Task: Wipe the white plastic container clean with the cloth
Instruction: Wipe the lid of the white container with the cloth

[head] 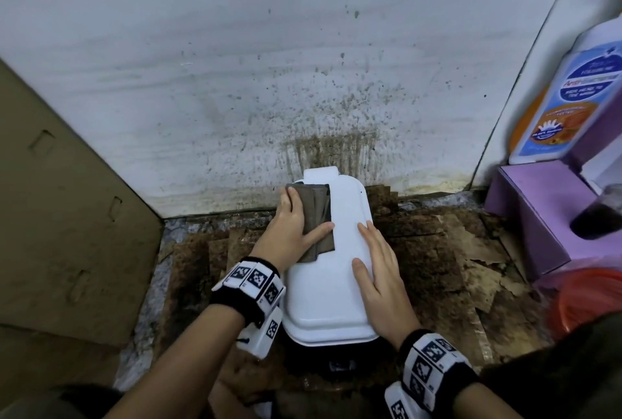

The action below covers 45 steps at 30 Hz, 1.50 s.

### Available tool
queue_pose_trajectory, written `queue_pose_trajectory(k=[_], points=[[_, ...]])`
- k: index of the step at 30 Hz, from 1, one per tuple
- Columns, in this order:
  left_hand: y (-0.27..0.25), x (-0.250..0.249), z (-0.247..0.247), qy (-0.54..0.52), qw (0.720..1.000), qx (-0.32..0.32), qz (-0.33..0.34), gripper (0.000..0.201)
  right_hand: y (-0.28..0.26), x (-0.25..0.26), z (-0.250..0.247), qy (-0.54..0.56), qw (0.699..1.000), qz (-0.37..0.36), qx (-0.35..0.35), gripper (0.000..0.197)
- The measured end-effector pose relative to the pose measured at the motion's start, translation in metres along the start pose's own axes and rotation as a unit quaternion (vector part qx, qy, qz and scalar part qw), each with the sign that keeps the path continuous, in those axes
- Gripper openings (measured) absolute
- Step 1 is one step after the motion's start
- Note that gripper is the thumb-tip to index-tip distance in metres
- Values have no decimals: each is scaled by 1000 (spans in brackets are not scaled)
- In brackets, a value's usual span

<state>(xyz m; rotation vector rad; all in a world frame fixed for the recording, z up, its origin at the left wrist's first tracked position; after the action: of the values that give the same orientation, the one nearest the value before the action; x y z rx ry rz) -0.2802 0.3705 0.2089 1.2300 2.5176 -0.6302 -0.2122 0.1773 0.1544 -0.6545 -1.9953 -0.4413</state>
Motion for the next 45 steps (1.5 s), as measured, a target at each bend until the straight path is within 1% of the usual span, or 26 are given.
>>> queue_pose_trajectory(k=[5, 8, 11, 15, 21, 27, 30, 34, 38, 41, 45], points=[[28, 7, -15, 25, 999, 30, 3, 108, 0, 1, 1, -5, 1000, 1, 14, 54], [37, 12, -16, 26, 999, 43, 14, 102, -1, 1, -1, -7, 1000, 4, 15, 54], [34, 14, -7, -1, 999, 44, 19, 93, -1, 2, -1, -11, 1000, 4, 14, 55], [27, 15, -1, -57, 997, 35, 29, 91, -2, 2, -1, -14, 1000, 4, 15, 55], [-4, 21, 13, -98, 993, 48, 41, 94, -2, 3, -1, -12, 1000, 3, 10, 54], [-50, 23, 41, -127, 989, 20, 66, 92, -2, 2, -1, -9, 1000, 5, 7, 51], [-76, 23, 54, -136, 987, -13, 91, 92, -3, 2, 0, -4, 1000, 6, 6, 52], [-87, 22, 60, -120, 988, -27, 90, 92, -4, 2, 0, -4, 1000, 7, 5, 52], [-77, 24, 53, -117, 989, -5, 94, 88, -2, 4, 0, -9, 1000, 4, 9, 51], [-56, 27, 42, -102, 992, 34, 63, 82, -2, 3, 0, -17, 1000, 7, 14, 52], [-14, 22, 25, -52, 998, 34, 33, 81, -2, 3, 0, -15, 1000, 8, 21, 54]])
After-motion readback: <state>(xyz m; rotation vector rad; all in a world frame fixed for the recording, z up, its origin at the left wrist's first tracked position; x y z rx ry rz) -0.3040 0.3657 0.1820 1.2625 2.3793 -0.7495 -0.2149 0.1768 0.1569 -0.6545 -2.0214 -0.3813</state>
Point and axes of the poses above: each hand's wrist, its own y-axis towards the middle knuckle, its own z-axis out of the palm, x = y × z, the point moved 1 cm from there along y, towards the middle knuckle, and after that the axes turned 4 degrees about x, right-handed, at the moved point
